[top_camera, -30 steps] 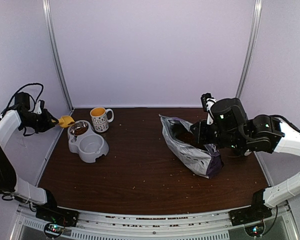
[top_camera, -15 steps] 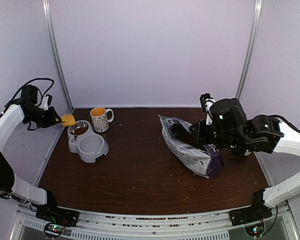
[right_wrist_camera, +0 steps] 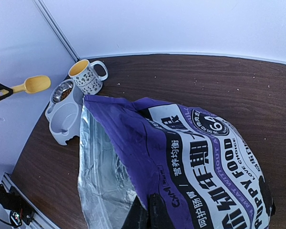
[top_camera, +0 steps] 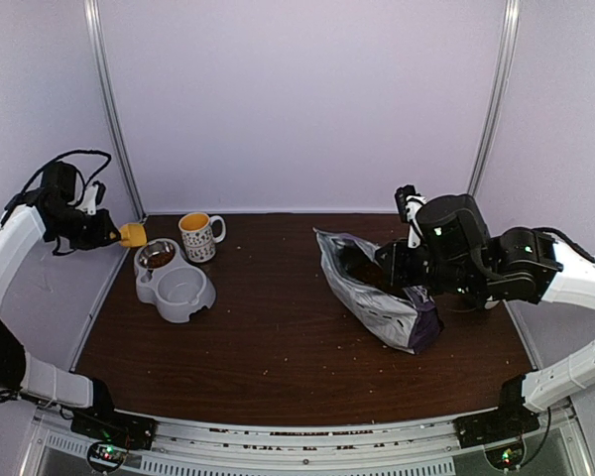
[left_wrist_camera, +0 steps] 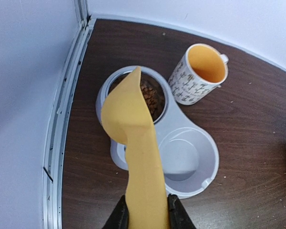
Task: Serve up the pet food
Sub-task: Place the pet food in the corner of the board, then insert the spatula into the pet food bag.
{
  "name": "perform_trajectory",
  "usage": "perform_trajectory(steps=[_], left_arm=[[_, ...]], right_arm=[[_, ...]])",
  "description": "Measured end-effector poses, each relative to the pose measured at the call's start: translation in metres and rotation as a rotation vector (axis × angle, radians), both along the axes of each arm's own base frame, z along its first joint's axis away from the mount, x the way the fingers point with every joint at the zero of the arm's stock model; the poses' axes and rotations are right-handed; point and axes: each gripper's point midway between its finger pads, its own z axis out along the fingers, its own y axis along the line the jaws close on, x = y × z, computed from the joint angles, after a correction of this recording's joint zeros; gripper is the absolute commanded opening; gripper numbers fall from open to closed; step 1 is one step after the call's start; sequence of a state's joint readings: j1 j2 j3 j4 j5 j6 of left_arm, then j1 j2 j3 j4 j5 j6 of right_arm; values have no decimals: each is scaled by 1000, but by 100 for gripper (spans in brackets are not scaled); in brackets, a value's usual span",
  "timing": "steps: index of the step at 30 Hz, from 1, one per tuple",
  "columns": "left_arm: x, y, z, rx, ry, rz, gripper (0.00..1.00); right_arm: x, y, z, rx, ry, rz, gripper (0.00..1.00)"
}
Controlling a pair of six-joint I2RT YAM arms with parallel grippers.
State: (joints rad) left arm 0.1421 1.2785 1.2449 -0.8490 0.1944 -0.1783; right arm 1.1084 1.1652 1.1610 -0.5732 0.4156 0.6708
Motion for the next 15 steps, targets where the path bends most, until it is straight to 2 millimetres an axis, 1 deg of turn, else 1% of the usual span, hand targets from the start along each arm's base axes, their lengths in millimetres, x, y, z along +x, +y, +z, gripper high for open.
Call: perform_trajectory(steps=[1,4,6,8,10,11,13,15], left_arm=[[-3,-3,10,-11,-24,-8,4],[-15,-22,52,-63,-137,-64,4],[-27,-43,85,-99,-219,-135,4],[-41,-66,109,-130,-276,-212,4],[-55,-83,122,-161,-306,-272,4],[-65,-98,125,-182,-308,-323,4],[-83,-121,130,-222,-304,-406,4],[-103,-151,132,-264,-292,-516,4]], right_arm=[[-1,1,0,-6,-1,9,0],[-3,6,-2,-12,6,39,0],[-4,10,-4,-17,11,63,0],[-5,16,-6,-20,21,86,0],[-6,21,-9,-21,28,108,0],[-7,24,-10,-22,30,119,0],[-9,26,-11,-23,34,136,0],[-10,28,-11,-23,35,145,0]])
